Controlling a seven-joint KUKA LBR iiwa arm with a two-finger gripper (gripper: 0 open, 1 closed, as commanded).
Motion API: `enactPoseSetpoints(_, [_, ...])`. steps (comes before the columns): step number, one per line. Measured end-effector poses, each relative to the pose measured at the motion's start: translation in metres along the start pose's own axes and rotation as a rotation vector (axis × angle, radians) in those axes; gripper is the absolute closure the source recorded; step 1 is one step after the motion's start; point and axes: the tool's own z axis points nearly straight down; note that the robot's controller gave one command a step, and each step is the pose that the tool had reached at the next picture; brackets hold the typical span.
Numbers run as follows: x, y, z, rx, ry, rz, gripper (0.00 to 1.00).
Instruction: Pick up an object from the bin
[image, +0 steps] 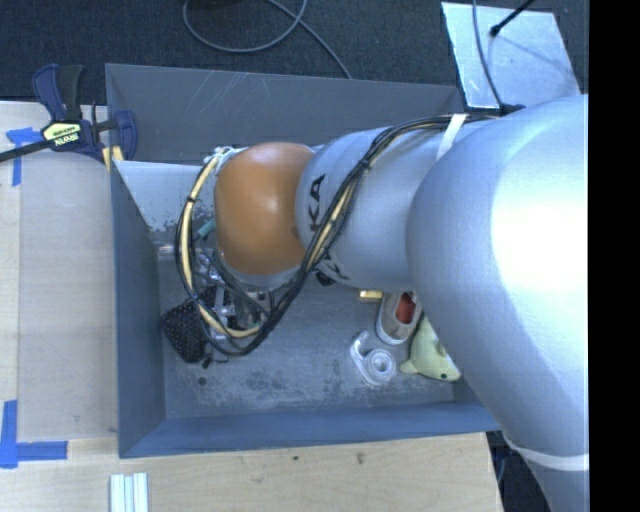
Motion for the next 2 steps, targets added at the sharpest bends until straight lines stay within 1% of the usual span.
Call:
enactPoseSetpoints(1, [0.0,0.02,0.0209,0.001,-0.005,-0.084,1.0])
enactPoseSetpoints(2, [-0.0001,0.0199,0.0209,0.001,-0.005,-0.084,1.0])
